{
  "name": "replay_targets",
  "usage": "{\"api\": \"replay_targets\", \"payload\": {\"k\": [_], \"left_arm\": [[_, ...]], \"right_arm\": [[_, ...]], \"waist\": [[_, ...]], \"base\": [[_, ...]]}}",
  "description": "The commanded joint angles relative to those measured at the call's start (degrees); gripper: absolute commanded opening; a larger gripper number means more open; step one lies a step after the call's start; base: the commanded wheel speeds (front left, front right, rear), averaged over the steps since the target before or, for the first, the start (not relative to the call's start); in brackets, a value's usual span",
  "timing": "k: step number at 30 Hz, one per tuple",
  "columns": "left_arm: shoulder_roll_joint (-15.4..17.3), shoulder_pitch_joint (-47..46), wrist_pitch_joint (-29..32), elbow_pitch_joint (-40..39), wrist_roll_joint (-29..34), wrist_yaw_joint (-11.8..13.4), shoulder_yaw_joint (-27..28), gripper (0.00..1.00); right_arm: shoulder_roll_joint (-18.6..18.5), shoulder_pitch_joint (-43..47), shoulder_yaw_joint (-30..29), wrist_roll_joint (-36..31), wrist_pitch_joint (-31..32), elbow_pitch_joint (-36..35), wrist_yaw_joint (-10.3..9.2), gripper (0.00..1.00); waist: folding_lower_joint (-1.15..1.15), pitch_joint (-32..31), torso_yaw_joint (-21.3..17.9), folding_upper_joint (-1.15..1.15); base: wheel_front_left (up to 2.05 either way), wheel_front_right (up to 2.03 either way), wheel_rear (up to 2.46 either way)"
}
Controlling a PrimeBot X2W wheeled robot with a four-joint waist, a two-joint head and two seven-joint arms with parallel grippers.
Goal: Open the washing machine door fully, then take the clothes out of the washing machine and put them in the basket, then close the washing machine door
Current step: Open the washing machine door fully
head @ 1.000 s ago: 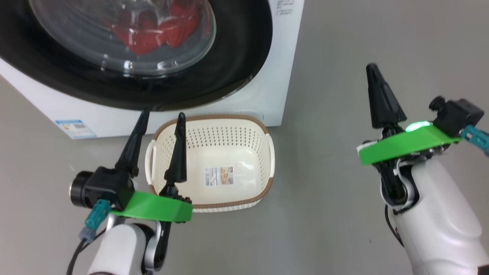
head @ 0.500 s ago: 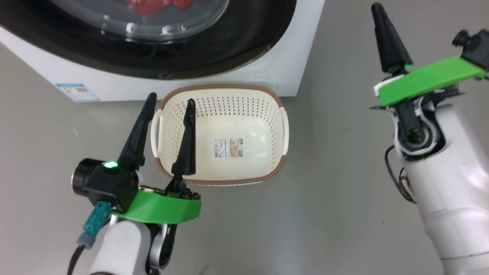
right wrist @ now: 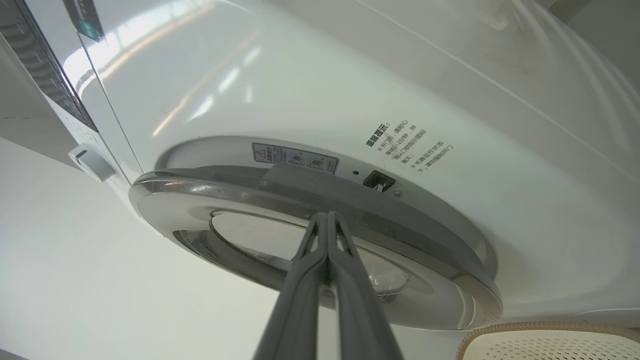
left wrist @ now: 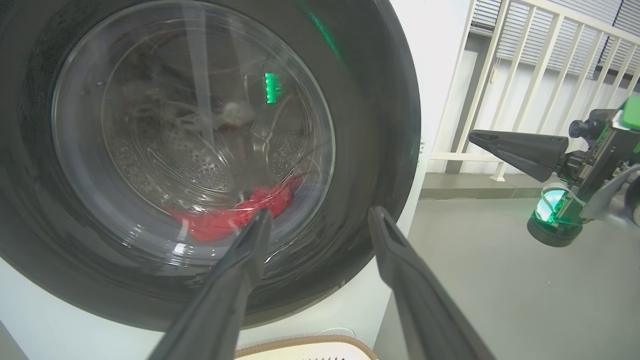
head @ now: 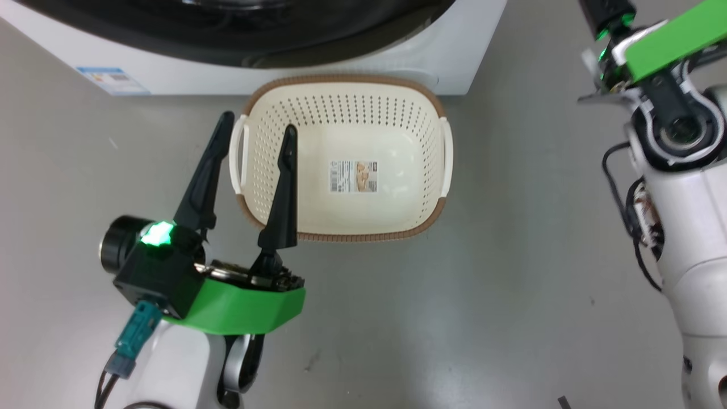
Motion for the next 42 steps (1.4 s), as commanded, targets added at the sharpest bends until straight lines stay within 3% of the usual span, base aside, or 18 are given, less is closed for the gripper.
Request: {"api": "replay_targets", "payload": {"k": [1, 13, 42], "left_arm": [[1.0, -1.0, -0.3, -1.9, 0.5, 0.4, 1.4, 1.00], [1.0, -2.9, -0.3, -3.2, 0.3, 0.8, 0.4, 1.00], [1.0, -5.6, -0.3, -3.4, -0.1, 1.6, -1.2, 1.00]], "right_arm": [[0.4, -1.2, 0.2, 0.6, 0.4, -1.8, -0.03, 0.00], [0.9, -10.4, -2.9, 11.2, 9.6, 1.5, -0.03, 0.00], [2.1, -25.6, -0.5, 14.8, 22.9, 12.7, -0.03, 0.00]], "waist": [[0.00, 1.6, 0.7, 0.00], [0.00, 7.3, 1.8, 0.00], [0.00, 13.0, 3.5, 0.00]], "base": [[0.00, 0.00, 0.00], [0.00, 0.00, 0.00], [0.00, 0.00, 0.00]]}}
